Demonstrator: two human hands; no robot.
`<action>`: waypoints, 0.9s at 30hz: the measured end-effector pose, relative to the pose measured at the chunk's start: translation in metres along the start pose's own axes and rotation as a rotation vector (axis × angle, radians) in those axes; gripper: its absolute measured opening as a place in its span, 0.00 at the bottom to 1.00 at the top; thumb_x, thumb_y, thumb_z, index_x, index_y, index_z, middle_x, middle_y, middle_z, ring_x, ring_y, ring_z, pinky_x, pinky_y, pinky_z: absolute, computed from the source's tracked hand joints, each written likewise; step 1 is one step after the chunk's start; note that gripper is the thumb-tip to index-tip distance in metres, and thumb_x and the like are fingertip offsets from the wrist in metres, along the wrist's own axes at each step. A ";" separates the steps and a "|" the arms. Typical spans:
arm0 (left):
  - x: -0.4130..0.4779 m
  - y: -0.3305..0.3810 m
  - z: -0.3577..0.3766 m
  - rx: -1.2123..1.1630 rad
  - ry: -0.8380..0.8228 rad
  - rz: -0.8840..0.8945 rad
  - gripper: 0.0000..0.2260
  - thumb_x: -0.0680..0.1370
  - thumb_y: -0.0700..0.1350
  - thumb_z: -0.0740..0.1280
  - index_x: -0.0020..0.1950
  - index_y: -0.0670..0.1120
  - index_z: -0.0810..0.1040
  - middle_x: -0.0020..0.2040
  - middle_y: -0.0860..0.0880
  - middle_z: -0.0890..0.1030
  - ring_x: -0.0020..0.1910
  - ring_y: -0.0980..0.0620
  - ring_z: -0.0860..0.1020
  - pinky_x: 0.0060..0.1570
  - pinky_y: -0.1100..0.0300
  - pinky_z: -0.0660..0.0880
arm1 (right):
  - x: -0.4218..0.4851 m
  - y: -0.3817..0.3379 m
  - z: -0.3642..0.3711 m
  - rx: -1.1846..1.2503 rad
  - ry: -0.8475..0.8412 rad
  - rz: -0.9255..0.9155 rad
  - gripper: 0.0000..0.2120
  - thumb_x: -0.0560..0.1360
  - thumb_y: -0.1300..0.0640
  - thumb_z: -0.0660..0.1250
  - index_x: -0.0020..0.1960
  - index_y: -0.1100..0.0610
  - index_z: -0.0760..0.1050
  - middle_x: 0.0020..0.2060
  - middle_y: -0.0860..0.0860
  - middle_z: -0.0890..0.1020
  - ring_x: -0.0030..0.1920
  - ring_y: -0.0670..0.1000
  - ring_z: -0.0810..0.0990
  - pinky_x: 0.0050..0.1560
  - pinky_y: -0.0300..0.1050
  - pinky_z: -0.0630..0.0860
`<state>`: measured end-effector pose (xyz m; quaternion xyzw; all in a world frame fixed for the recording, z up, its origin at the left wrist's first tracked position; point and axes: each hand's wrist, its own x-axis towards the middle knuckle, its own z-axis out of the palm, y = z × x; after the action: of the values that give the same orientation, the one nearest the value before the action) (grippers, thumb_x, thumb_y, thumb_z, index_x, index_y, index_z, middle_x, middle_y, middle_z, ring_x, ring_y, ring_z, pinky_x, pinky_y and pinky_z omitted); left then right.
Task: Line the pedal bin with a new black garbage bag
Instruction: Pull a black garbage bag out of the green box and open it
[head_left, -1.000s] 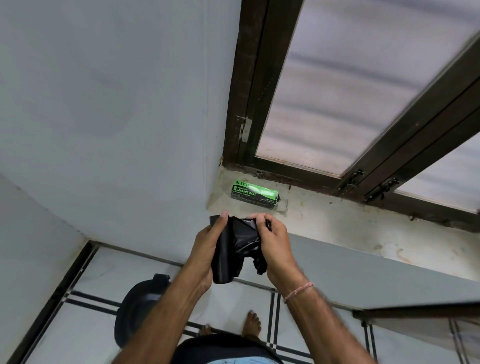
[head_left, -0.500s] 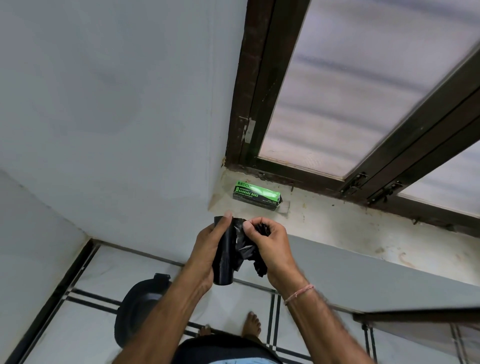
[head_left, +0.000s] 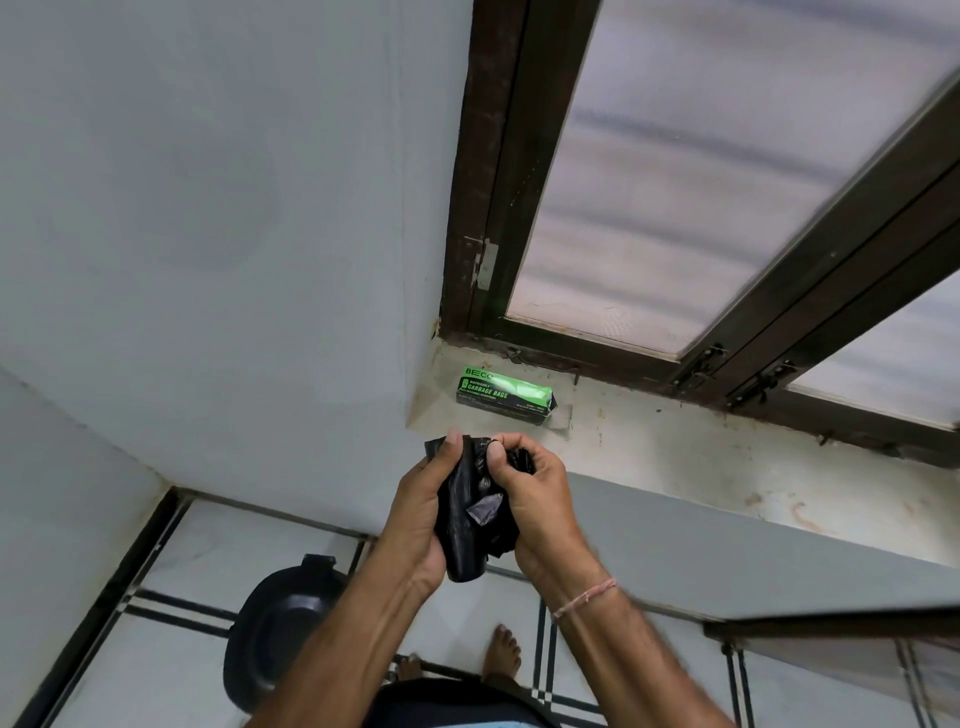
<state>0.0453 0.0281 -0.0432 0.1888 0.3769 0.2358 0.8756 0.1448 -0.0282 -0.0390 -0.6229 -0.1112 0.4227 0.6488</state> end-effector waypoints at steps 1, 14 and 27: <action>-0.001 0.000 0.003 -0.037 -0.007 -0.019 0.26 0.74 0.56 0.74 0.62 0.36 0.82 0.52 0.35 0.87 0.46 0.39 0.88 0.45 0.46 0.85 | 0.001 0.000 0.002 0.035 0.012 0.002 0.07 0.81 0.65 0.71 0.45 0.57 0.81 0.37 0.51 0.82 0.38 0.49 0.81 0.41 0.41 0.81; 0.024 0.010 -0.012 -0.089 0.078 0.194 0.17 0.75 0.59 0.72 0.46 0.44 0.80 0.37 0.46 0.82 0.33 0.51 0.82 0.39 0.56 0.82 | 0.002 -0.009 0.005 0.510 0.031 0.132 0.09 0.79 0.58 0.68 0.41 0.60 0.76 0.32 0.53 0.81 0.34 0.52 0.84 0.43 0.50 0.84; 0.020 0.005 -0.001 0.214 0.072 0.398 0.24 0.74 0.65 0.74 0.46 0.44 0.78 0.31 0.46 0.77 0.25 0.52 0.76 0.26 0.58 0.75 | 0.009 -0.010 -0.003 0.153 -0.086 0.113 0.13 0.87 0.59 0.60 0.44 0.57 0.73 0.32 0.50 0.75 0.24 0.43 0.66 0.24 0.36 0.67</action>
<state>0.0556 0.0437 -0.0529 0.3426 0.3860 0.3694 0.7728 0.1563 -0.0225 -0.0340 -0.5582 -0.0711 0.4923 0.6641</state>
